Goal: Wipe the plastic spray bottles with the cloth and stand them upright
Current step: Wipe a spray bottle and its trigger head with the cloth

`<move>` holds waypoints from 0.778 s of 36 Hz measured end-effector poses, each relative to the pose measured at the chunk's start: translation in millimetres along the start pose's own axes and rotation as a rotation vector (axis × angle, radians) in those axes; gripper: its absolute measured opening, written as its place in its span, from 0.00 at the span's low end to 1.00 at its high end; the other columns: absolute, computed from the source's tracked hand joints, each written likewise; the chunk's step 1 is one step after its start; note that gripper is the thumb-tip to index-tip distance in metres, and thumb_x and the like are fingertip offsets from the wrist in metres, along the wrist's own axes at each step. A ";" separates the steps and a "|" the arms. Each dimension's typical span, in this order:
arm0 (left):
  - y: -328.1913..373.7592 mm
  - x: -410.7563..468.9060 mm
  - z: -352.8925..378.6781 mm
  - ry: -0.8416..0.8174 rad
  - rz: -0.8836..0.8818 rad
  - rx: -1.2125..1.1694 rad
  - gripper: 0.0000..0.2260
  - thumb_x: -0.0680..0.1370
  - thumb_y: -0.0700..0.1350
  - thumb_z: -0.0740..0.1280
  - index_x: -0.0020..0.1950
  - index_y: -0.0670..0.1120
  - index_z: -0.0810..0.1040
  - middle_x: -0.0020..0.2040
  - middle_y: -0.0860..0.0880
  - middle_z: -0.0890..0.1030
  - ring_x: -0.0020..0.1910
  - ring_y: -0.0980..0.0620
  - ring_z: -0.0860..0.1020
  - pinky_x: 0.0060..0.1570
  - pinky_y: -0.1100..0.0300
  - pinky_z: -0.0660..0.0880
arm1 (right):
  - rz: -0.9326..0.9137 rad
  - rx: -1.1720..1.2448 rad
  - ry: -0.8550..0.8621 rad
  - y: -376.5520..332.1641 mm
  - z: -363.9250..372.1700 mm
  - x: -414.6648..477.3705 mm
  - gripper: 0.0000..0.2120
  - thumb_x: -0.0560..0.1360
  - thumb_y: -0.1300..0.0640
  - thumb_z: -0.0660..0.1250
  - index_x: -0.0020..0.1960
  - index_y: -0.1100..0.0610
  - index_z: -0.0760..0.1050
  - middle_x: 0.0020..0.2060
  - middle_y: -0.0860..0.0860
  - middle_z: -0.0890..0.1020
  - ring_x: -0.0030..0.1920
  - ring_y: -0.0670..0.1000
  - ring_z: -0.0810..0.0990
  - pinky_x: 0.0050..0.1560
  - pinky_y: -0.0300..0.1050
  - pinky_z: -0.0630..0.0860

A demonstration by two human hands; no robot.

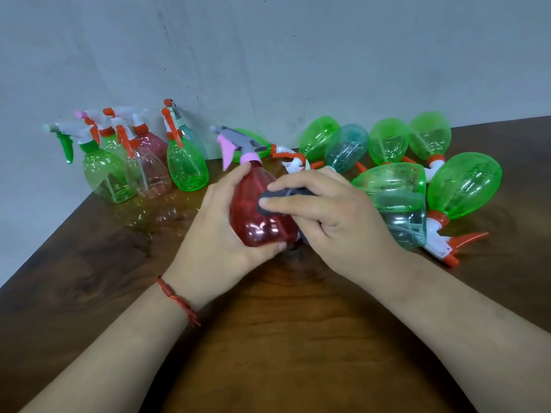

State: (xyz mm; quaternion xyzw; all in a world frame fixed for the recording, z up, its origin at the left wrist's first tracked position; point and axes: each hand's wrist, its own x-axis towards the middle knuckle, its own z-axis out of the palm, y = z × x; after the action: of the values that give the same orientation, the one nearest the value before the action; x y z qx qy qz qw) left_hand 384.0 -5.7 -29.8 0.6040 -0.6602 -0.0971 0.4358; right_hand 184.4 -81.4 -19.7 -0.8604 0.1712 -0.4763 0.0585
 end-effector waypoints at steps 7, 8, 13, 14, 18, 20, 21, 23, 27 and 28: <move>11.3 -6.7 17.3 -0.128 0.110 -0.122 0.52 0.65 0.50 0.88 0.84 0.55 0.64 0.75 0.54 0.70 0.77 0.50 0.72 0.77 0.47 0.72 | 0.333 0.211 0.127 7.9 -5.0 7.3 0.16 0.81 0.69 0.67 0.58 0.53 0.88 0.61 0.49 0.83 0.62 0.45 0.82 0.66 0.46 0.78; 9.7 -6.3 17.0 -0.139 0.104 -0.169 0.52 0.65 0.50 0.88 0.84 0.57 0.64 0.77 0.53 0.70 0.78 0.47 0.72 0.76 0.45 0.72 | 0.381 0.264 0.138 7.4 -5.9 8.1 0.16 0.81 0.70 0.67 0.58 0.53 0.88 0.60 0.48 0.84 0.62 0.45 0.82 0.66 0.46 0.78; 6.4 -6.5 13.1 -0.110 0.075 -0.202 0.52 0.66 0.49 0.89 0.84 0.56 0.63 0.78 0.51 0.71 0.78 0.46 0.72 0.75 0.43 0.73 | 0.414 0.413 0.103 3.4 -10.1 10.1 0.17 0.82 0.71 0.66 0.59 0.55 0.88 0.59 0.47 0.84 0.63 0.44 0.82 0.66 0.41 0.78; 5.3 -6.3 13.1 -0.090 0.069 -0.194 0.52 0.66 0.50 0.89 0.84 0.55 0.63 0.79 0.51 0.71 0.78 0.46 0.72 0.75 0.43 0.73 | 0.388 0.398 0.085 2.4 -10.7 9.2 0.17 0.81 0.71 0.66 0.59 0.55 0.88 0.60 0.47 0.84 0.64 0.45 0.82 0.65 0.41 0.79; 2.2 -3.0 9.8 0.039 -0.006 -0.175 0.52 0.65 0.52 0.89 0.82 0.58 0.64 0.77 0.56 0.72 0.74 0.52 0.76 0.71 0.46 0.77 | 0.219 0.310 0.003 -1.0 -9.5 2.4 0.17 0.81 0.71 0.67 0.58 0.54 0.88 0.60 0.48 0.83 0.61 0.49 0.82 0.56 0.45 0.83; -2.0 -0.4 5.2 0.075 -0.038 -0.170 0.52 0.64 0.54 0.89 0.82 0.60 0.64 0.77 0.56 0.73 0.73 0.52 0.77 0.71 0.47 0.77 | 0.134 0.254 -0.027 -1.5 -7.6 -0.2 0.16 0.80 0.70 0.68 0.57 0.53 0.89 0.60 0.48 0.84 0.60 0.48 0.82 0.58 0.45 0.81; -3.9 1.0 3.1 0.087 -0.049 -0.173 0.53 0.63 0.55 0.88 0.82 0.61 0.64 0.77 0.55 0.73 0.73 0.52 0.77 0.71 0.46 0.77 | 0.098 0.225 -0.041 -1.3 -6.8 -0.9 0.16 0.81 0.69 0.68 0.57 0.53 0.89 0.60 0.48 0.84 0.60 0.48 0.82 0.60 0.46 0.79; -5.6 3.5 1.3 0.103 -0.061 -0.195 0.52 0.62 0.54 0.88 0.82 0.60 0.65 0.76 0.53 0.75 0.71 0.51 0.79 0.70 0.46 0.77 | 0.049 0.179 -0.061 -0.9 -5.4 -1.8 0.16 0.81 0.68 0.69 0.58 0.52 0.89 0.60 0.48 0.84 0.60 0.49 0.82 0.62 0.48 0.77; -1.5 3.4 1.6 0.064 -0.066 -0.224 0.51 0.63 0.53 0.88 0.81 0.60 0.66 0.74 0.54 0.77 0.70 0.52 0.80 0.69 0.48 0.78 | 0.044 0.141 -0.017 0.1 -4.3 -3.1 0.15 0.82 0.66 0.65 0.58 0.53 0.89 0.60 0.49 0.84 0.61 0.50 0.82 0.62 0.48 0.78; -3.0 2.6 2.3 0.041 -0.060 -0.220 0.51 0.64 0.54 0.88 0.81 0.60 0.65 0.75 0.54 0.76 0.71 0.52 0.79 0.69 0.48 0.78 | 0.075 0.158 0.008 1.2 -3.3 -3.6 0.16 0.82 0.66 0.65 0.58 0.53 0.89 0.60 0.49 0.84 0.61 0.50 0.82 0.62 0.48 0.78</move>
State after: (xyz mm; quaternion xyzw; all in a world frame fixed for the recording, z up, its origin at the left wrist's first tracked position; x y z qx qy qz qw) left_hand 384.8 -9.7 -32.0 0.5738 -0.6180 -0.1695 0.5100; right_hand 179.6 -81.1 -21.1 -0.8441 0.1653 -0.4895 0.1435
